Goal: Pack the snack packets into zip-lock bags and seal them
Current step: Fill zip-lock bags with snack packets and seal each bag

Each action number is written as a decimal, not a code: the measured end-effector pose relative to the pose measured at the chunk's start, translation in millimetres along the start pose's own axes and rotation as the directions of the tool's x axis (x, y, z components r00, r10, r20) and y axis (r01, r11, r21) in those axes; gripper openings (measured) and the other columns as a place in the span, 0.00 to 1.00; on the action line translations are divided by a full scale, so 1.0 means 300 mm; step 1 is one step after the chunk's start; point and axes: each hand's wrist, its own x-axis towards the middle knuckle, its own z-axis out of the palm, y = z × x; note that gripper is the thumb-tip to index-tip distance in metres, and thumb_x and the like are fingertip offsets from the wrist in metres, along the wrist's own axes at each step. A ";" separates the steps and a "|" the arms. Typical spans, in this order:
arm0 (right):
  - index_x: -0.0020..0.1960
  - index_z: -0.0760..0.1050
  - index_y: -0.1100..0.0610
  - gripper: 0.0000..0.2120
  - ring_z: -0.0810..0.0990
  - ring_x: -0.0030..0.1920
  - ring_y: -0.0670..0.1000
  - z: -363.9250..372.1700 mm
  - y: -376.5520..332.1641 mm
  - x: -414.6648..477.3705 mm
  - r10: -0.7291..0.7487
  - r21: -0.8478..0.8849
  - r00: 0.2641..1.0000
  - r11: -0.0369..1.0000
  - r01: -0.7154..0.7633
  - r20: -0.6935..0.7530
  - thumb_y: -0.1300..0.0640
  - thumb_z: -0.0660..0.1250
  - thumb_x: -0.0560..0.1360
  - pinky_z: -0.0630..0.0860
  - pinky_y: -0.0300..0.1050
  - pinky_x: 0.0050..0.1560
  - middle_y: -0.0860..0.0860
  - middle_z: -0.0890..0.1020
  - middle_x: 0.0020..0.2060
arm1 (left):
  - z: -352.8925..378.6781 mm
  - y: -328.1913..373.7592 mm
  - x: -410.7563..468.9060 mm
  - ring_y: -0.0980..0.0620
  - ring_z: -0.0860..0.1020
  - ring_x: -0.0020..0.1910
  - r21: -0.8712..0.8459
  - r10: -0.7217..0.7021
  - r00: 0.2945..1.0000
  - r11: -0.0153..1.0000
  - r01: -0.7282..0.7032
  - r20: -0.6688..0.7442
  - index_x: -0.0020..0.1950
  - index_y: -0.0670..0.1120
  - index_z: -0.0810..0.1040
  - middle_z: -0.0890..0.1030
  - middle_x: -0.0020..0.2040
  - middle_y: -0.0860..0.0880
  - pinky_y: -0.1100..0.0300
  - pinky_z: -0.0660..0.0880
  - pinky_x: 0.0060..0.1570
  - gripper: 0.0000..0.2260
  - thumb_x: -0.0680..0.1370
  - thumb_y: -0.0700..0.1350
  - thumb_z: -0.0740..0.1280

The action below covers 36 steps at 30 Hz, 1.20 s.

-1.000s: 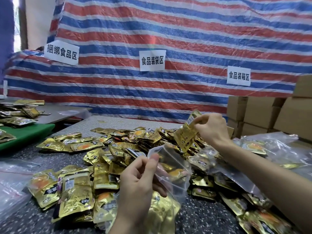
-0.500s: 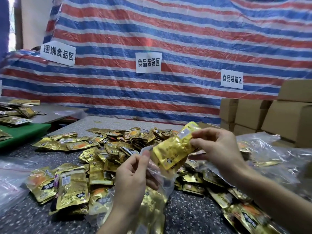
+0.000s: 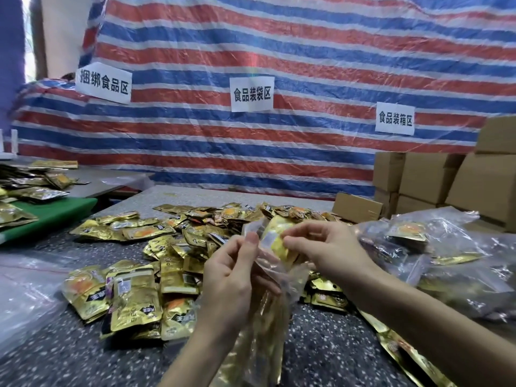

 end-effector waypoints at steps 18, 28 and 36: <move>0.44 0.82 0.54 0.08 0.86 0.46 0.54 -0.112 0.012 -0.048 -0.198 -0.069 0.939 0.972 0.226 0.282 0.50 0.69 0.74 0.84 0.47 0.47 0.55 0.86 0.46 | -0.073 0.033 0.031 0.44 0.69 0.19 0.378 0.318 0.868 0.911 -0.168 -0.380 0.30 0.41 0.72 0.71 0.24 0.41 0.55 0.64 0.17 0.26 0.79 0.60 0.63; 0.43 0.83 0.59 0.04 0.85 0.52 0.59 -0.068 0.014 0.012 -0.322 0.491 0.925 0.850 0.189 0.202 0.66 0.72 0.69 0.83 0.51 0.50 0.59 0.85 0.51 | -0.115 0.004 0.079 0.51 0.86 0.42 0.178 -0.291 0.956 0.940 0.293 -0.036 0.44 0.46 0.86 0.87 0.45 0.46 0.61 0.80 0.38 0.15 0.72 0.54 0.64; 0.49 0.83 0.50 0.09 0.84 0.46 0.53 -0.098 0.062 -0.006 -0.333 0.091 0.942 0.940 0.328 0.042 0.51 0.72 0.69 0.83 0.49 0.44 0.54 0.85 0.45 | -0.123 0.048 0.073 0.41 0.84 0.43 0.215 -0.010 0.993 0.976 0.036 -0.119 0.42 0.45 0.84 0.85 0.42 0.42 0.50 0.83 0.44 0.12 0.73 0.51 0.64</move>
